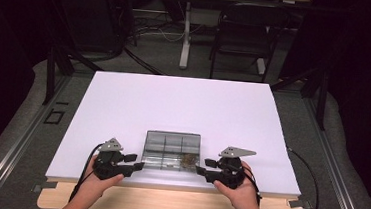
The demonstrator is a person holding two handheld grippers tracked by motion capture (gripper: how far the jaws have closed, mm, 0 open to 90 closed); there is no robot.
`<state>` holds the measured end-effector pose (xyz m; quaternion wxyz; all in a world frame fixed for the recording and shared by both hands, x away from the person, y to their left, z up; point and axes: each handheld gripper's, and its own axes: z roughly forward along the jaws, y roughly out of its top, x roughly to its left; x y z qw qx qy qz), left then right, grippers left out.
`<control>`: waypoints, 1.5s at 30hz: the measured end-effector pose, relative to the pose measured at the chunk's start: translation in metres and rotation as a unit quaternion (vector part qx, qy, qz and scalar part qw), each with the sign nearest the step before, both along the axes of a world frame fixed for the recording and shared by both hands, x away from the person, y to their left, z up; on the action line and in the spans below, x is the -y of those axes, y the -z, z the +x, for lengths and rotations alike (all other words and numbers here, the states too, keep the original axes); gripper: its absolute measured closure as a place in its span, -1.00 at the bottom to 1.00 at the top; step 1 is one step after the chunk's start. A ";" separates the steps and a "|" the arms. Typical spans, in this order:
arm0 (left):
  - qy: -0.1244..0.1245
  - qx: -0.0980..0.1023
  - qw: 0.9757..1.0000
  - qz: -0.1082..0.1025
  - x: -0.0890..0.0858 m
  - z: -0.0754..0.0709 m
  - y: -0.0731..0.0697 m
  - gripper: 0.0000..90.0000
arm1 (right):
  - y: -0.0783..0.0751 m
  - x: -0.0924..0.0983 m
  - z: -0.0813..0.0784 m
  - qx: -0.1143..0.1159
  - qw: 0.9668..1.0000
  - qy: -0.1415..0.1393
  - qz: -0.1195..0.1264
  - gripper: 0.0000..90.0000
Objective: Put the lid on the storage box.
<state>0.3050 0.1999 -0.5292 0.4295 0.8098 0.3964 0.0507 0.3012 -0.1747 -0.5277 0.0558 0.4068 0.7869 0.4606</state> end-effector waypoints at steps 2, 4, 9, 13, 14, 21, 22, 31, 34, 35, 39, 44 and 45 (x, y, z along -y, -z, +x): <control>-0.002 0.002 1.000 -0.003 0.000 0.000 -0.001 0.16 | 0.000 0.000 0.000 -0.001 1.000 0.003 0.003 0.10; 0.000 0.004 1.000 -0.004 -0.002 0.000 -0.002 0.15 | -0.002 0.002 0.000 0.002 1.000 0.005 0.008 0.10; -0.005 0.009 1.000 -0.010 -0.005 0.000 -0.005 0.15 | -0.004 0.006 0.001 0.005 1.000 0.009 0.010 0.10; -0.011 0.010 1.000 -0.014 -0.010 0.001 -0.008 0.15 | -0.005 0.008 0.001 0.009 1.000 0.019 0.019 0.10; -0.013 0.011 1.000 -0.016 -0.011 0.001 -0.008 0.15 | -0.006 0.009 0.001 0.009 1.000 0.019 0.017 0.10; -0.027 0.015 0.999 -0.018 -0.018 0.004 -0.010 0.15 | -0.008 0.014 0.002 0.015 0.999 0.030 0.020 0.08; -0.033 0.017 0.999 -0.021 -0.020 0.005 -0.010 0.15 | -0.008 0.016 0.002 0.019 0.999 0.039 0.024 0.06; -0.061 0.016 0.998 -0.022 -0.031 0.010 -0.008 0.13 | -0.010 0.030 0.006 0.027 0.997 0.064 0.022 0.06; -0.072 0.013 0.997 -0.019 -0.035 0.013 -0.006 0.13 | -0.008 0.034 0.007 0.027 0.997 0.073 0.018 0.06; -0.072 0.013 0.997 -0.019 -0.035 0.013 -0.006 0.13 | -0.008 0.034 0.007 0.027 0.997 0.073 0.018 0.06; -0.081 0.009 0.996 -0.019 -0.041 0.017 -0.002 0.12 | -0.004 0.037 0.010 0.036 0.995 0.092 0.001 0.05; -0.099 0.012 0.995 -0.012 -0.050 0.022 0.005 0.06 | 0.003 0.041 0.014 0.034 0.994 0.108 -0.008 0.01; -0.104 0.013 0.994 -0.017 -0.051 0.023 0.006 0.06 | 0.004 0.043 0.015 0.031 0.994 0.107 -0.007 0.00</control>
